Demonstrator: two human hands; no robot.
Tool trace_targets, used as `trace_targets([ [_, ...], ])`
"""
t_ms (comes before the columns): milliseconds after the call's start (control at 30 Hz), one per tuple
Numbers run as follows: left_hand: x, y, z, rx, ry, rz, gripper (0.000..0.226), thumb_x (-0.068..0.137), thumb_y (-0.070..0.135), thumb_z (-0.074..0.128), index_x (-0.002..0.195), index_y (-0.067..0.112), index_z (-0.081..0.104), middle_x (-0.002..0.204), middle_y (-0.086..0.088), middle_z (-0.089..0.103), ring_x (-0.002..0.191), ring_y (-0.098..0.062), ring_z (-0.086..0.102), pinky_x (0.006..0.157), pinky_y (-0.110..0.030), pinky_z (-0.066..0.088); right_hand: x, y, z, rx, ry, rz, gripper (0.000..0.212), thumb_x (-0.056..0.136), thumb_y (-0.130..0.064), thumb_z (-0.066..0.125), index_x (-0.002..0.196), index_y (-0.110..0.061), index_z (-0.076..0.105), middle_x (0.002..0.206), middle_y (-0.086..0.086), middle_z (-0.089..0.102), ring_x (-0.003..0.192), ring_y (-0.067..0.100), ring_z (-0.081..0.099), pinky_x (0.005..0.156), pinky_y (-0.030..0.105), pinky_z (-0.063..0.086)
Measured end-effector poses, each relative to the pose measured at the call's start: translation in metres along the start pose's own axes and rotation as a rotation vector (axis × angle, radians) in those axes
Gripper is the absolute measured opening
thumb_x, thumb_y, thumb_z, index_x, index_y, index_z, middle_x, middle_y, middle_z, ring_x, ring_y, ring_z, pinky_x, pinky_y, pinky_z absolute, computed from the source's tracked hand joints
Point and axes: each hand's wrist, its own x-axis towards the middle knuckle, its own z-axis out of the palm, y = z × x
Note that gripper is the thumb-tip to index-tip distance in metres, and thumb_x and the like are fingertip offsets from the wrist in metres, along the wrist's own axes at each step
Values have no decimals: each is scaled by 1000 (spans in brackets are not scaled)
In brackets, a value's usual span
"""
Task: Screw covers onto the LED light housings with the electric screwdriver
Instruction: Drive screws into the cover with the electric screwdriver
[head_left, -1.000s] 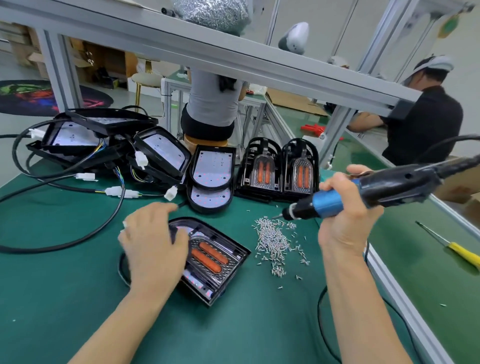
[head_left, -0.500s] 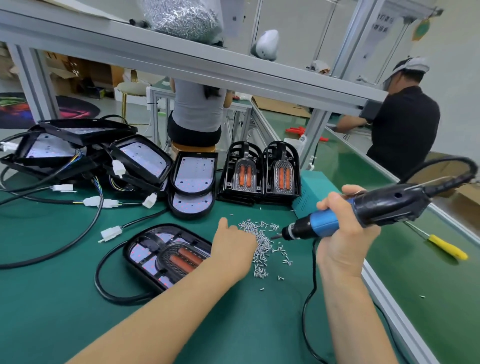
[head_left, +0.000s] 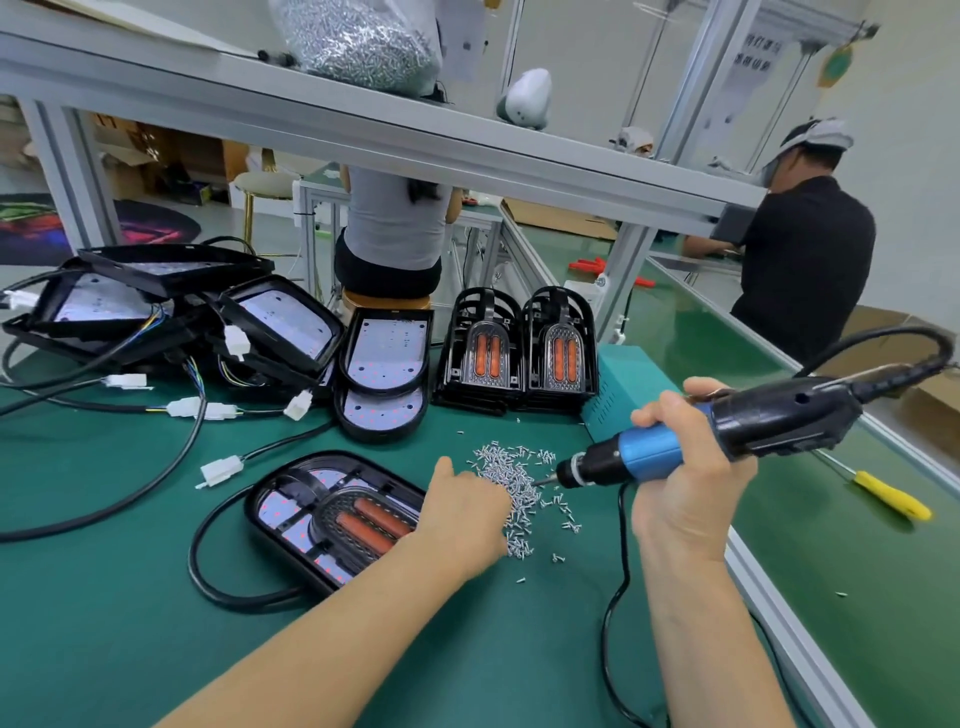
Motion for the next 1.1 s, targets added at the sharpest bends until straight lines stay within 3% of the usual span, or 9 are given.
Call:
trace_targets([
  [100, -6, -22, -23, -470, 168, -104, 10, 76, 20, 58, 69, 13, 63, 79, -2, 69, 76, -22, 61, 72, -27, 45, 4, -6, -2, 81, -5, 45, 21, 71, 0, 60, 79, -18, 57, 68, 9, 50, 55, 18, 53, 65, 27, 47],
  [200, -25, -54, -40, -1037, 212, -146, 16, 72, 11, 69, 60, 19, 65, 61, 4, 66, 59, -7, 58, 62, -19, 46, 5, -9, -1, 210, -39, 135, 21, 72, -1, 58, 83, -19, 53, 63, -3, 48, 55, 14, 50, 63, 25, 46],
  [267, -41, -73, -43, -1352, 210, -144, 21, 73, 1, 72, 59, 17, 66, 57, 0, 63, 54, -8, 54, 56, -14, 44, 1, -9, 4, 301, -50, 199, 21, 71, -3, 57, 83, -20, 54, 62, -5, 46, 55, 11, 47, 64, 24, 44],
  [400, -66, -95, -31, -1588, 256, -218, 16, 71, -5, 75, 68, 11, 72, 66, -10, 67, 58, -14, 58, 58, -16, 48, -13, -3, 22, 426, -96, 297, 17, 72, -6, 57, 81, -20, 56, 66, -6, 47, 55, 10, 47, 65, 23, 45],
  [467, -74, -99, -25, -1622, 263, -255, 10, 66, 4, 78, 71, 11, 75, 71, -11, 70, 62, -14, 61, 62, -20, 52, -21, -1, 32, 455, -129, 330, 18, 71, -7, 56, 85, -19, 52, 60, -7, 48, 54, 9, 48, 64, 23, 47],
  [600, -83, -103, -20, -1598, 271, -259, 23, 54, 20, 79, 76, 12, 77, 79, -15, 73, 70, -16, 65, 68, -24, 55, -33, 4, 51, 482, -185, 369, 18, 72, -7, 56, 85, -19, 51, 58, -7, 49, 53, 9, 48, 63, 22, 48],
  [767, -84, -106, -16, -1547, 303, -250, 22, 73, -4, 74, 76, 17, 78, 74, -8, 73, 66, -12, 66, 67, -22, 55, -40, 8, 61, 451, -222, 371, 17, 73, -7, 54, 85, -18, 50, 58, -6, 49, 53, 9, 48, 62, 22, 48],
  [933, -85, -106, -14, -1482, 271, -252, 18, 77, -3, 73, 79, 15, 78, 79, -15, 73, 72, -29, 66, 80, -44, 54, -40, 11, 62, 413, -240, 364, 18, 71, -6, 55, 83, -18, 51, 58, -6, 48, 52, 9, 48, 61, 22, 47],
  [1100, -85, -109, -6, -881, 348, -180, 17, 83, 9, 70, 87, 24, 76, 81, 16, 66, 86, -6, 59, 84, -24, 43, -35, 19, 57, 220, -288, 270, 23, 70, 2, 56, 82, -17, 53, 59, -1, 48, 51, 15, 49, 59, 25, 45],
])
